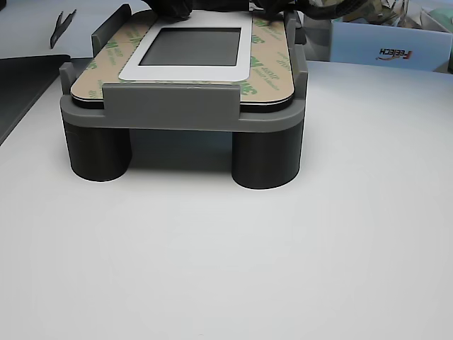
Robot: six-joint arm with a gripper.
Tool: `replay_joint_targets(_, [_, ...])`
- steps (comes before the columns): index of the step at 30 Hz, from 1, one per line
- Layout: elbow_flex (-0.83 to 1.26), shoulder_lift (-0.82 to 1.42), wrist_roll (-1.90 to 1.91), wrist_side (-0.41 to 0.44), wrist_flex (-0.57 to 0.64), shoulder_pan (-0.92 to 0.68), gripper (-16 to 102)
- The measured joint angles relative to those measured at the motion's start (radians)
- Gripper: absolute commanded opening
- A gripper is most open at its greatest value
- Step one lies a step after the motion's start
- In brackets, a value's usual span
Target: Peel off protective film from adhesive tape.
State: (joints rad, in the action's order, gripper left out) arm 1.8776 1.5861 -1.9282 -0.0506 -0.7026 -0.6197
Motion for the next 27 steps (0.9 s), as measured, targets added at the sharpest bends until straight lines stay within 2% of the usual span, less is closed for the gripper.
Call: replay_joint_targets(27, [0.031,0.014,-0.028,-0.017,0.048,0.003,-6])
